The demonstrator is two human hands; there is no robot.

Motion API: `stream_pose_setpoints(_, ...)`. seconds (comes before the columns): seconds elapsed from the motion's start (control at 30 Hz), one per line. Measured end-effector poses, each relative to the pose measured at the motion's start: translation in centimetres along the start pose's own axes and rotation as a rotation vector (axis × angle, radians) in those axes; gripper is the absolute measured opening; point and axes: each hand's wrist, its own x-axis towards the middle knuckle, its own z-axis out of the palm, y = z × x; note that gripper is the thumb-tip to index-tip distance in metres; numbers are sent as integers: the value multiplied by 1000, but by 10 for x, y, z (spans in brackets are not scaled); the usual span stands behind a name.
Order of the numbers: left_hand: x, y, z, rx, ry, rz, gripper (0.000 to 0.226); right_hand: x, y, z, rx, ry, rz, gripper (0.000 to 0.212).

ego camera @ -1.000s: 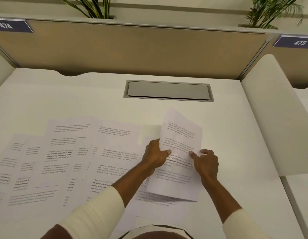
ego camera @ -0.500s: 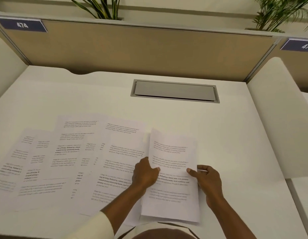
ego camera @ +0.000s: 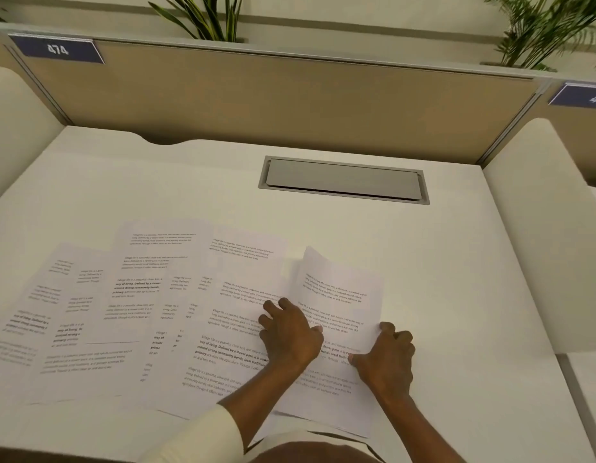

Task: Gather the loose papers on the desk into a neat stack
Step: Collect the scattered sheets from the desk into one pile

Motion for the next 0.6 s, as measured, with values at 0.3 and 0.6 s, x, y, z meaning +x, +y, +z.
stream_pose_setpoints(0.3, 20, -4, -15, -204, -3, -90, 68, 1, 2, -2, 1, -33, -25, 86)
stream_pose_setpoints(0.6, 14, -35, -26, -596, -281, 164, 42, 0, 10, 4, 96, -55, -73, 92)
